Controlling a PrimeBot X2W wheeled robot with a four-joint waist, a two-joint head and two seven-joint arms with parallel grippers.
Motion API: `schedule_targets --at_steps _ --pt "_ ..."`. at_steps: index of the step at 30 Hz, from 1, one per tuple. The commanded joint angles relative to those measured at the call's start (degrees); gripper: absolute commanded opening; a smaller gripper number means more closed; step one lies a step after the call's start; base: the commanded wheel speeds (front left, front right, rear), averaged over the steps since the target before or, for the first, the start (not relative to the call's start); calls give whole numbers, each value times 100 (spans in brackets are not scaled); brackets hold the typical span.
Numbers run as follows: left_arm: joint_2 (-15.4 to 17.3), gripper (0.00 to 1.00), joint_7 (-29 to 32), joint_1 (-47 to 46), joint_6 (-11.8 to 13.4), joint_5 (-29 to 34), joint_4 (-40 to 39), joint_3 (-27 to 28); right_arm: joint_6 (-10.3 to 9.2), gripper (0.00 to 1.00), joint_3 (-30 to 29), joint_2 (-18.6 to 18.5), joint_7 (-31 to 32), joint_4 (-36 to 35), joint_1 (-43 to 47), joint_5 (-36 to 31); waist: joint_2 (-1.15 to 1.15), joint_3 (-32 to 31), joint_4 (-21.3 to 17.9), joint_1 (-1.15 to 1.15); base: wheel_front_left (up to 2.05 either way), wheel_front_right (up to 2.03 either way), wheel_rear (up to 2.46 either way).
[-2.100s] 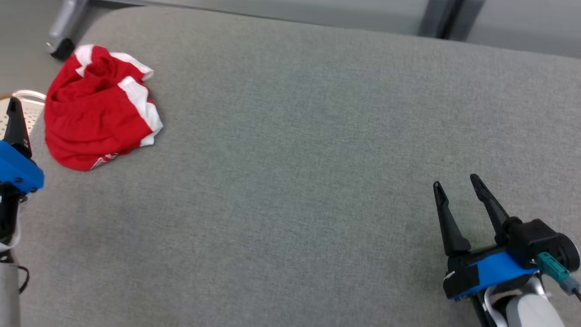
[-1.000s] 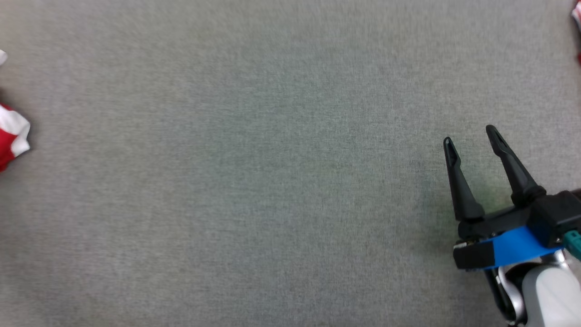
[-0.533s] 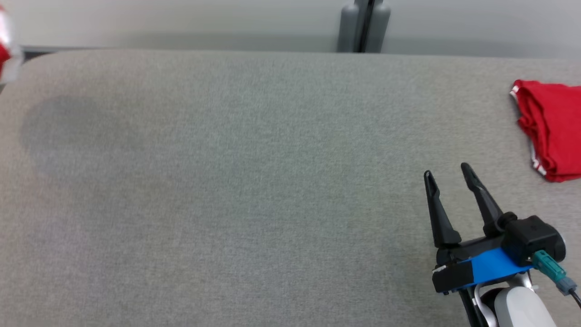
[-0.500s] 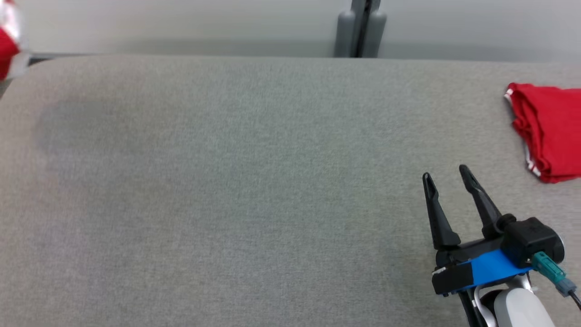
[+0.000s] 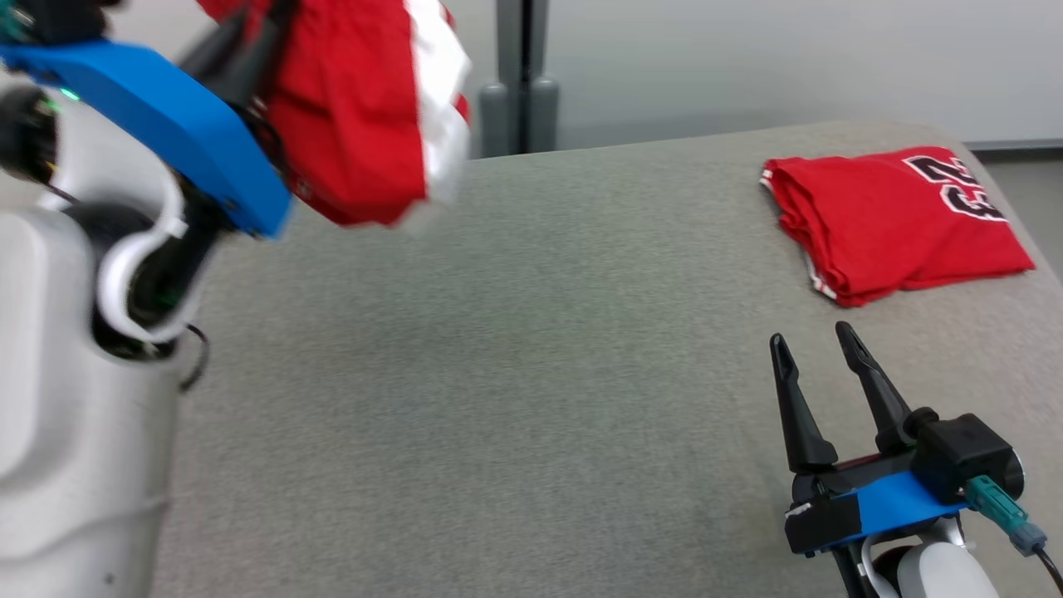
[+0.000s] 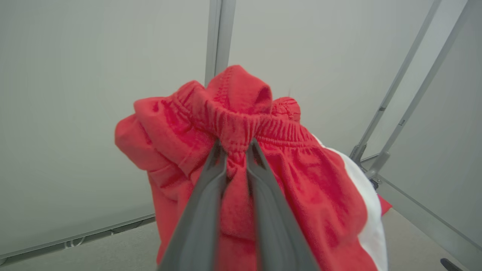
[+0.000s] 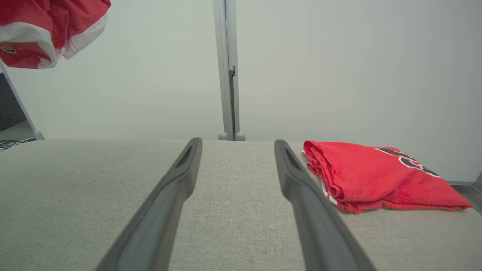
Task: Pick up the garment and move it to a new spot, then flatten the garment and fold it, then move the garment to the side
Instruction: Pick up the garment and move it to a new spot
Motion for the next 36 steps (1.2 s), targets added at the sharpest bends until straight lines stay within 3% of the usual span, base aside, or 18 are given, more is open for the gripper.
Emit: schedule_targets --at_steps 1,4,9,14,18,20,21,29,36 --pt "-159 0 -20 239 27 -72 -114 -106 1 100 9 11 6 -5 2 30 1 -52 -226 -1 0 0 0" --pt "-396 0 -127 615 70 -161 -197 -233 1 100 60 15 -11 13 -49 88 1 21 -512 -1 0 0 0" --pt "-511 0 -394 1158 57 18 80 -541 1 100 116 20 -53 49 -116 117 1 154 -886 -1 0 0 0" --pt "-607 0 -879 1577 56 285 782 -749 1 100 113 24 -98 132 -146 142 1 194 -1059 -1 0 0 0" --pt "-724 0 -1310 1853 209 597 1586 -950 1 100 82 25 -97 184 -154 111 1 165 -1046 -1 0 0 0" --pt "-809 38 -1542 1961 255 658 1948 -985 1 100 121 26 -93 201 -180 131 1 131 -1032 -1 0 0 0" --pt "-856 100 -1647 2008 273 664 2116 -999 1 100 135 25 -83 211 -185 134 1 114 -1019 -1 0 0 0" --pt "-1131 100 -2635 2329 264 567 2623 -910 1 100 20 23 -17 190 -16 59 1 -88 -719 -1 0 0 0" --pt "-951 100 -3540 2669 321 674 2195 -721 1 100 -92 21 31 108 79 -2 1 -245 -405 -1 0 0 0"
